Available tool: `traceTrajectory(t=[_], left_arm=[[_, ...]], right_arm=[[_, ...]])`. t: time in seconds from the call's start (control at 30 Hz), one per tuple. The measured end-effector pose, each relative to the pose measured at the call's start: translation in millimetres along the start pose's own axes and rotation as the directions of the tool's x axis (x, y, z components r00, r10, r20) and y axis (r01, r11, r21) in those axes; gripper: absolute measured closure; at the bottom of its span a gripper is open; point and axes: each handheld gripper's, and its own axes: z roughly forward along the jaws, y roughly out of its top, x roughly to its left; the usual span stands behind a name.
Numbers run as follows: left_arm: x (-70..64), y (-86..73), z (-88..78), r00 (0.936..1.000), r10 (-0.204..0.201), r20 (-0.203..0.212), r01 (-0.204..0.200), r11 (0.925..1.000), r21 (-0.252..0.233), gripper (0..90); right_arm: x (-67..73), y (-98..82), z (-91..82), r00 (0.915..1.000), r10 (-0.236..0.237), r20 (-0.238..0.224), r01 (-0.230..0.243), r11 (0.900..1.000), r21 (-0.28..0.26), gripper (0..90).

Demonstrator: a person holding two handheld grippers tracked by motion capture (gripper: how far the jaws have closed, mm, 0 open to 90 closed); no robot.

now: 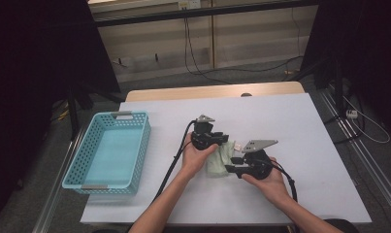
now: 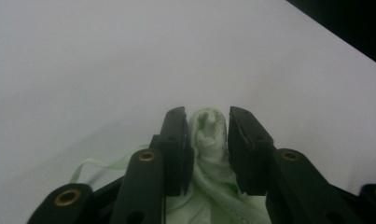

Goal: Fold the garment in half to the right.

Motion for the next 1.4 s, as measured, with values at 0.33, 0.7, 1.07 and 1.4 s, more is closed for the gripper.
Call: traceTrajectory(t=[0.33,0.7,1.07,1.4], left_arm=[[8.5,4.6,-21.5,0.9999,-0.012,-0.004,0.012,0.9983,-0.057,56.4],[31.5,-1.1,-39.8,0.9962,-0.041,-0.077,0.036,0.9973,-0.064,51.9],[50.0,-15.7,-29.3,0.9905,-0.088,-0.106,0.085,0.9959,-0.030,50.7],[45.2,-17.9,-22.5,0.9923,-0.077,-0.097,0.078,0.9970,0.000,54.9]], right_arm=[[-7.6,8.1,-8.7,0.9988,-0.004,0.049,0.006,0.999,-0.035,49.5],[-29.3,35.1,-5.4,0.9948,0.009,0.101,-0.002,0.998,-0.069,58.1],[-49.6,70.7,33.9,0.9935,-0.006,0.114,0.010,0.999,-0.036,64.4],[-64.4,87.8,60.5,0.9922,-0.010,0.124,0.008,1.000,0.014,65.3]])
